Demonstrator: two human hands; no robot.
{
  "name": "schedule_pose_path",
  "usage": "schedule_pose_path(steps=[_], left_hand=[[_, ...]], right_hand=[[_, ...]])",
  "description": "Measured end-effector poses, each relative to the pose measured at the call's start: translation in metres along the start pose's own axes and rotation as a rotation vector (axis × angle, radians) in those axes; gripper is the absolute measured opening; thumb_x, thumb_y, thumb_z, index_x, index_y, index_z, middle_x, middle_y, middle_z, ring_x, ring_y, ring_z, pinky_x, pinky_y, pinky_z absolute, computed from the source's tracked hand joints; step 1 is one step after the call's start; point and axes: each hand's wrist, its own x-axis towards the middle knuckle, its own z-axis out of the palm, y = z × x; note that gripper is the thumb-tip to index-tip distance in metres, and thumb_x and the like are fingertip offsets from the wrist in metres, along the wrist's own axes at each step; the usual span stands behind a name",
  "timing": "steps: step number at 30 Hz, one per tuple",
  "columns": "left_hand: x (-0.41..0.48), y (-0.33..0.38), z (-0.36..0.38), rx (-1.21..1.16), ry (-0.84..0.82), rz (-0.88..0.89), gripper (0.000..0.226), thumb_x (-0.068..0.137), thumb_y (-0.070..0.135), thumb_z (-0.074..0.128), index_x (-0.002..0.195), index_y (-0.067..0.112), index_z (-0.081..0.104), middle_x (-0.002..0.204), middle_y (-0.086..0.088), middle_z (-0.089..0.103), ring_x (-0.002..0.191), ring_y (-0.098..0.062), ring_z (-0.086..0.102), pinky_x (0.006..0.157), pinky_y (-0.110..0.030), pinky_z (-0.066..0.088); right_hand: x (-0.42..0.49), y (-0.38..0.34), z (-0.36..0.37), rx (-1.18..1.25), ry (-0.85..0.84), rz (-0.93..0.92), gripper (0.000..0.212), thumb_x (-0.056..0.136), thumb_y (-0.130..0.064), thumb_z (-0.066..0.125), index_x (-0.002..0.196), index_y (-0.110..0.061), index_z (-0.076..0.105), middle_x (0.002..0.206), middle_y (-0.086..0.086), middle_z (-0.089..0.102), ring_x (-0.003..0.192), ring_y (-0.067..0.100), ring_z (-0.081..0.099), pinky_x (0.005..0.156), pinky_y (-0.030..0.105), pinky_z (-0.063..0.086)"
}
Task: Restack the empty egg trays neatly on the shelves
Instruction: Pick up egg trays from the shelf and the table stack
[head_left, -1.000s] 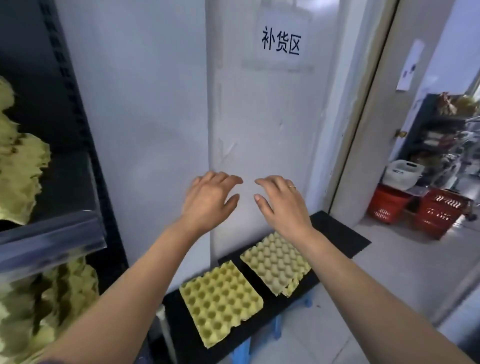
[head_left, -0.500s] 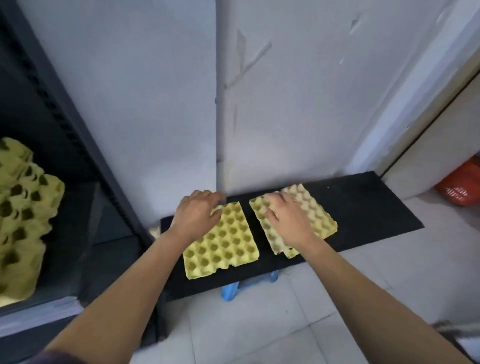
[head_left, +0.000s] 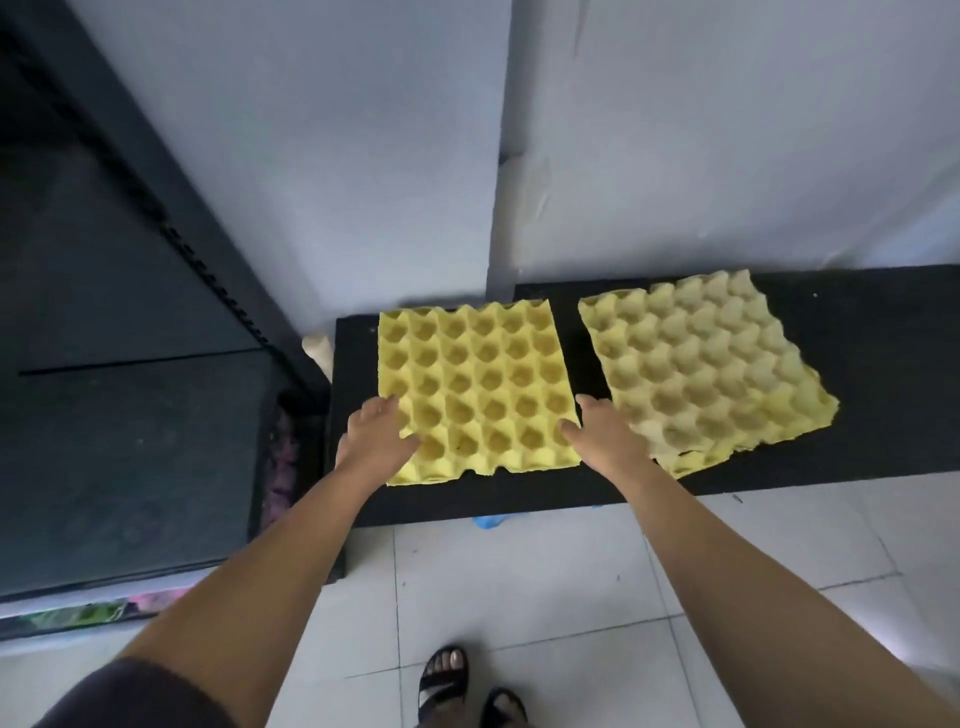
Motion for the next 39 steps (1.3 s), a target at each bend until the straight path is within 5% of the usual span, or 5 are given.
schedule_pose_path(steps=[5,12,17,22,39], left_hand=[[0.053,-0.017,0.052,-0.327,0.017,-0.287,0.081,0.088,0.027,0.058,0.15,0.016,0.006,0.151,-0.009,0.017,0.134,-0.033,0.026,0.1,-0.043,0.035],[0.067,-0.026,0.073,-0.547,0.125,-0.278,0.066,0.083,0.01,0.06,0.141,0.012,0.027,0.13,-0.014,0.036,0.108,-0.029,0.047,0.078,-0.035,0.044],[0.04,-0.005,0.027,-0.542,0.139,-0.234,0.063,0.079,0.008,0.063,0.136,0.01,0.036,0.125,-0.013,0.043,0.095,-0.023,0.047,0.067,-0.031,0.04],[-0.005,0.027,-0.045,-0.528,0.183,-0.191,0.066,0.078,0.019,0.069,0.135,0.012,0.037,0.127,-0.013,0.042,0.106,-0.032,0.052,0.083,-0.042,0.049],[-0.152,0.095,-0.218,-0.575,0.4,0.105,0.063,0.081,0.021,0.068,0.135,0.014,0.036,0.123,-0.013,0.046,0.115,-0.029,0.045,0.087,-0.043,0.047]], right_hand=[[0.065,0.021,0.054,0.092,0.121,0.1,0.055,0.095,-0.032,0.051,0.139,-0.003,0.035,0.133,0.022,0.04,0.119,0.042,0.046,0.099,0.044,0.04],[0.087,0.022,0.071,0.405,0.16,0.166,0.042,0.091,-0.031,0.059,0.125,-0.008,0.048,0.116,0.013,0.061,0.108,0.032,0.059,0.092,0.047,0.048],[0.051,0.007,0.025,0.454,0.224,0.161,0.04,0.089,-0.032,0.06,0.121,-0.009,0.051,0.107,0.008,0.065,0.098,0.03,0.063,0.086,0.043,0.051],[-0.007,-0.022,-0.043,0.468,0.266,0.142,0.042,0.083,-0.034,0.07,0.113,-0.01,0.052,0.096,0.001,0.066,0.085,0.023,0.063,0.082,0.036,0.051],[-0.171,-0.08,-0.199,0.452,0.547,0.008,0.051,0.08,-0.028,0.074,0.119,-0.008,0.048,0.1,0.001,0.062,0.095,0.027,0.063,0.073,0.033,0.046]])
